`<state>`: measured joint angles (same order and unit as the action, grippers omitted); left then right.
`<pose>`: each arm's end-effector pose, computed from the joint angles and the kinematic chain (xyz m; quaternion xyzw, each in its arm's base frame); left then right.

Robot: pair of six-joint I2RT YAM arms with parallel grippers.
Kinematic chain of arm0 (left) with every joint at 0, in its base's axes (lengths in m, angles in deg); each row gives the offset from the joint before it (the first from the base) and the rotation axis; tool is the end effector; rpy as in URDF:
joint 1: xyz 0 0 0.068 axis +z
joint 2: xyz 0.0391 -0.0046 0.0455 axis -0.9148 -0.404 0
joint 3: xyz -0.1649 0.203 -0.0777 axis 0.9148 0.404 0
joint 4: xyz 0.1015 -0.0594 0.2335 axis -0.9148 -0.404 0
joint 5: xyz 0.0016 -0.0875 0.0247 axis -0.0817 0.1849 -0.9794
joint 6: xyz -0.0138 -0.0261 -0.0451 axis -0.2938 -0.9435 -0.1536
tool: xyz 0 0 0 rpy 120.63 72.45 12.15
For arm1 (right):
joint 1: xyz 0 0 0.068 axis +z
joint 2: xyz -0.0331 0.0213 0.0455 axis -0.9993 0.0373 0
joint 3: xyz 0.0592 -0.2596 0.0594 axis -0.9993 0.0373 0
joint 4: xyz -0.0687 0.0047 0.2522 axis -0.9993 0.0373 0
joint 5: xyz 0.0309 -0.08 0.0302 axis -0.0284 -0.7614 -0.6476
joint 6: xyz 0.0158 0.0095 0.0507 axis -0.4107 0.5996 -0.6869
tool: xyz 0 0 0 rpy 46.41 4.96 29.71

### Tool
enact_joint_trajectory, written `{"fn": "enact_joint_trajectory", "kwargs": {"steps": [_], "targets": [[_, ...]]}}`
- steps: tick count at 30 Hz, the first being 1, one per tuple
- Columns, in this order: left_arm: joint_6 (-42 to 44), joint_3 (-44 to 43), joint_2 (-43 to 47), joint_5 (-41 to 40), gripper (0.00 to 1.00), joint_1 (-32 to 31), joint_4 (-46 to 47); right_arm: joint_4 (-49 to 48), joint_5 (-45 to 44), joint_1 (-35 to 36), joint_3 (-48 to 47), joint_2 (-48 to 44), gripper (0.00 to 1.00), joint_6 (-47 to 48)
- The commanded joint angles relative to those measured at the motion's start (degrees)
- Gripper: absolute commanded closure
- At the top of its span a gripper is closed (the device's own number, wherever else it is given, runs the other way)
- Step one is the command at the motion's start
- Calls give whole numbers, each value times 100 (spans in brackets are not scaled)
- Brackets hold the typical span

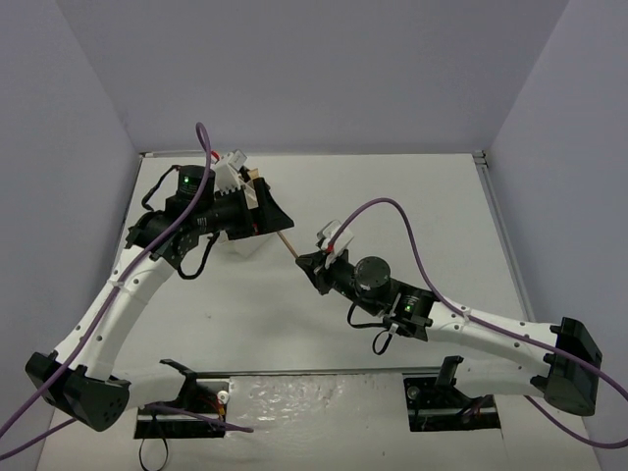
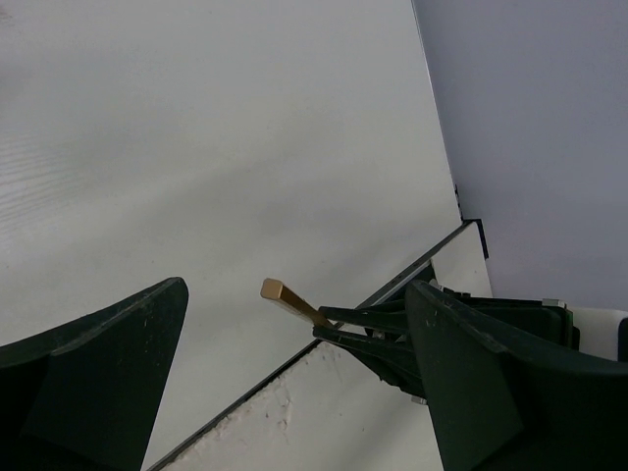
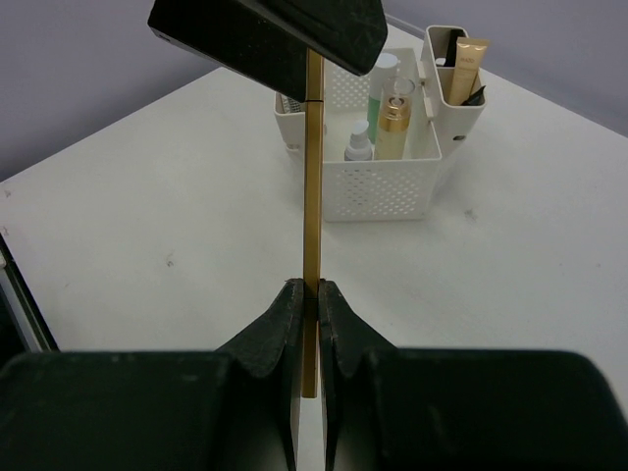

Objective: Organize the makeup

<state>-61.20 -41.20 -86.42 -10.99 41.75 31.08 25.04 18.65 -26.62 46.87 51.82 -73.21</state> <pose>0.2241 -0.1211 0.4116 0.0353 0.8295 -0.4520 0.3262 0.1315 0.2306 0.3248 -0.2813 0.6029 0.3641 0.6517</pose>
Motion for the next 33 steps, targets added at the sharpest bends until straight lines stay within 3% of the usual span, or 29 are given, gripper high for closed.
{"fn": "enact_joint_trajectory", "kwargs": {"steps": [1, 5, 13, 17, 22, 24, 25, 28, 31, 33], "targets": [[-337, -363, 44, 49, 19, -82, 494, -488, 155, 63, -82, -246, 100, 117], [-324, -381, 9, 83, 40, -147, 477, -540, 155, 63, -17, -303, 100, 131], [-380, -392, -85, 186, 68, -271, 504, -597, 153, 63, 44, -324, 100, 146], [-382, -407, -100, 175, 92, -339, 525, -607, 111, 63, 67, -330, 100, 144], [-329, -366, -92, 118, 100, -377, 531, -617, 48, 63, 99, -360, 96, 135], [-249, -350, -65, 66, 100, -386, 547, -606, 0, 63, 102, -371, 86, 135], [-193, -348, -45, 20, 100, -388, 547, -568, -26, 63, 95, -369, 73, 128], [130, -366, 56, -378, 100, -388, 467, -292, -189, 54, -11, -345, 22, 64], [555, -408, 150, -1322, 100, -379, 287, 28, -485, 53, -119, -352, 2, -8], [877, -412, 214, -2261, 100, -367, 193, 219, -705, 45, -131, -432, 0, -48]]}}
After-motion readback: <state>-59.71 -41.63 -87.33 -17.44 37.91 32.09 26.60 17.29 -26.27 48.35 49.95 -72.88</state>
